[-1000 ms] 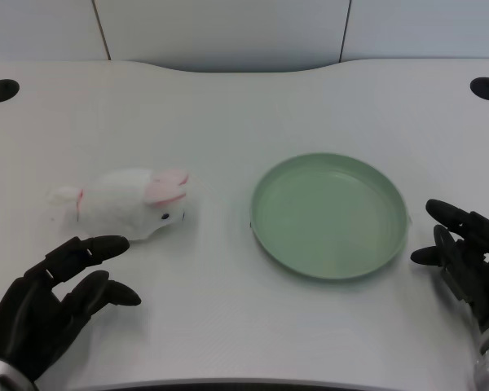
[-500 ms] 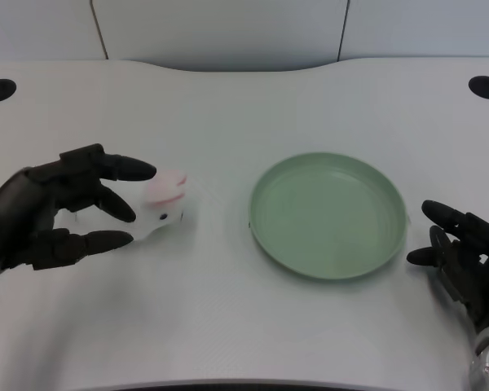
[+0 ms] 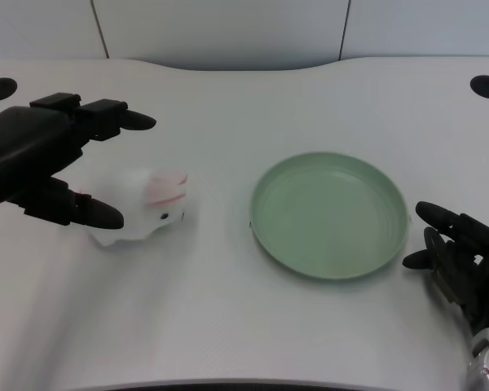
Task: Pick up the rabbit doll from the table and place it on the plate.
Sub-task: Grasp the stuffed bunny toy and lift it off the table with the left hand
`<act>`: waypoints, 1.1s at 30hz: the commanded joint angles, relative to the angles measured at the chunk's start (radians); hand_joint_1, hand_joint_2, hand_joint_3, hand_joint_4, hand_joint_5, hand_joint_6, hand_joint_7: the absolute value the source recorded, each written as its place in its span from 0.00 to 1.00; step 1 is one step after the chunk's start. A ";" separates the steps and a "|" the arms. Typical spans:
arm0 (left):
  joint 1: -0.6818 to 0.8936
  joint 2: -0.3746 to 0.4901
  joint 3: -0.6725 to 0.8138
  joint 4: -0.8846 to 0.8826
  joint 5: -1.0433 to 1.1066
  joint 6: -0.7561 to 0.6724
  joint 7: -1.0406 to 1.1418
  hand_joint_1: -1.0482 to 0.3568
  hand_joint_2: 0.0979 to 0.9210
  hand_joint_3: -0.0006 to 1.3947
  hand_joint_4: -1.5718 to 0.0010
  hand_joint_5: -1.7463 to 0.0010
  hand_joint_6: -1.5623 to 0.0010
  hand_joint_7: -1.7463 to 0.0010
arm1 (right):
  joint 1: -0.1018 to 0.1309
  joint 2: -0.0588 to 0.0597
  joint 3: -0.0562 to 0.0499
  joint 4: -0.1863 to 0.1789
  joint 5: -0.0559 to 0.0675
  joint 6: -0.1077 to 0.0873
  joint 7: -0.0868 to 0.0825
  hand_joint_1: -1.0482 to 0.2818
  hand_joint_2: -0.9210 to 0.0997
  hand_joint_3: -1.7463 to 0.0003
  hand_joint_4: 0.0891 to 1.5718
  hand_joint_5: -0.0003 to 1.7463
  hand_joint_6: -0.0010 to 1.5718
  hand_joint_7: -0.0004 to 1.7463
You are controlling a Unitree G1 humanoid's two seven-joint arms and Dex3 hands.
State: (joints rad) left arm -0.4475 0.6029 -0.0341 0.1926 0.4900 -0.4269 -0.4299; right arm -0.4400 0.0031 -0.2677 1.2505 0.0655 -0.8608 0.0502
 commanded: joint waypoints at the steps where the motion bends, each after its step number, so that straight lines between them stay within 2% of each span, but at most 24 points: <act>1: -0.064 0.037 -0.051 0.026 0.101 0.031 0.046 0.12 1.00 0.03 1.00 0.60 0.97 0.80 | 0.009 -0.001 -0.011 -0.003 0.018 -0.017 0.004 0.49 0.00 0.84 0.51 0.69 0.64 0.03; 2: -0.077 0.041 -0.066 0.033 0.128 0.040 0.056 0.11 1.00 0.03 1.00 0.61 0.97 0.80 | 0.010 0.000 -0.011 -0.004 0.018 -0.019 0.004 0.49 0.00 0.84 0.52 0.69 0.64 0.03; 3: -0.095 0.045 -0.088 0.047 0.167 0.047 0.074 0.11 1.00 0.03 1.00 0.62 0.97 0.81 | 0.010 -0.001 -0.013 -0.003 0.021 -0.022 0.011 0.49 0.00 0.84 0.52 0.69 0.63 0.03; 5: -0.130 0.046 -0.131 0.077 0.233 0.067 0.098 0.09 1.00 0.06 0.97 0.67 0.94 0.85 | 0.010 0.000 -0.021 -0.002 0.033 -0.017 0.028 0.49 0.00 0.84 0.52 0.69 0.64 0.03; 8: -0.192 0.032 -0.193 0.148 0.291 0.097 0.106 0.07 1.00 0.06 0.94 0.70 0.93 0.88 | 0.009 -0.004 -0.025 0.002 0.034 -0.012 0.032 0.51 0.00 0.84 0.53 0.69 0.63 0.03; 11: -0.240 0.014 -0.238 0.215 0.300 0.124 0.090 0.06 1.00 0.04 0.95 0.72 0.93 0.90 | 0.008 -0.002 -0.033 0.004 0.043 -0.022 0.047 0.51 0.00 0.84 0.49 0.67 0.63 0.03; 13: -0.276 -0.008 -0.267 0.267 0.295 0.152 0.061 0.07 1.00 0.02 0.94 0.75 0.92 0.92 | 0.007 -0.004 -0.032 0.004 0.041 -0.015 0.040 0.50 0.00 0.84 0.49 0.66 0.63 0.03; 14: -0.289 -0.017 -0.280 0.290 0.292 0.160 0.057 0.07 1.00 0.02 0.94 0.76 0.91 0.93 | 0.008 -0.007 -0.027 0.002 0.032 -0.010 0.027 0.50 0.00 0.84 0.49 0.66 0.64 0.03; 15: -0.306 -0.027 -0.295 0.322 0.292 0.164 0.057 0.07 1.00 0.01 0.93 0.77 0.90 0.94 | 0.010 -0.010 -0.019 0.000 0.018 -0.014 0.009 0.50 0.00 0.84 0.49 0.66 0.63 0.03; 18: -0.358 -0.059 -0.344 0.433 0.302 0.170 0.061 0.06 1.00 0.02 0.93 0.80 0.89 0.96 | 0.020 -0.015 0.001 -0.009 -0.014 -0.028 -0.031 0.51 0.00 0.83 0.48 0.65 0.64 0.03; 21: -0.403 -0.096 -0.385 0.538 0.312 0.177 0.096 0.03 1.00 0.03 0.93 0.81 0.88 0.96 | 0.027 -0.018 0.011 -0.008 -0.025 -0.032 -0.049 0.50 0.00 0.82 0.46 0.63 0.63 0.03; 23: -0.430 -0.124 -0.406 0.610 0.312 0.180 0.122 0.02 1.00 0.03 0.93 0.82 0.87 0.97 | 0.030 -0.021 0.013 -0.007 -0.027 -0.034 -0.053 0.51 0.00 0.82 0.45 0.61 0.63 0.03; 26: -0.470 -0.164 -0.441 0.718 0.316 0.184 0.156 0.00 1.00 0.04 0.94 0.82 0.88 0.97 | 0.031 -0.013 -0.003 -0.007 0.000 -0.031 -0.025 0.52 0.00 0.82 0.45 0.60 0.63 0.03; 28: -0.494 -0.188 -0.464 0.781 0.317 0.186 0.170 0.00 1.00 0.04 0.95 0.83 0.89 0.98 | 0.032 -0.008 -0.010 -0.009 0.012 -0.026 -0.014 0.51 0.00 0.82 0.46 0.60 0.63 0.03; 33: -0.531 -0.234 -0.507 0.894 0.322 0.183 0.221 0.00 1.00 0.05 0.98 0.84 0.88 0.98 | 0.034 -0.005 -0.014 -0.014 0.023 -0.023 -0.008 0.51 0.00 0.83 0.47 0.61 0.63 0.03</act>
State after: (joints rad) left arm -0.9583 0.3776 -0.5250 1.0532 0.8033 -0.2463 -0.2317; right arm -0.4198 0.0040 -0.2701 1.2464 0.0700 -0.8841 0.0420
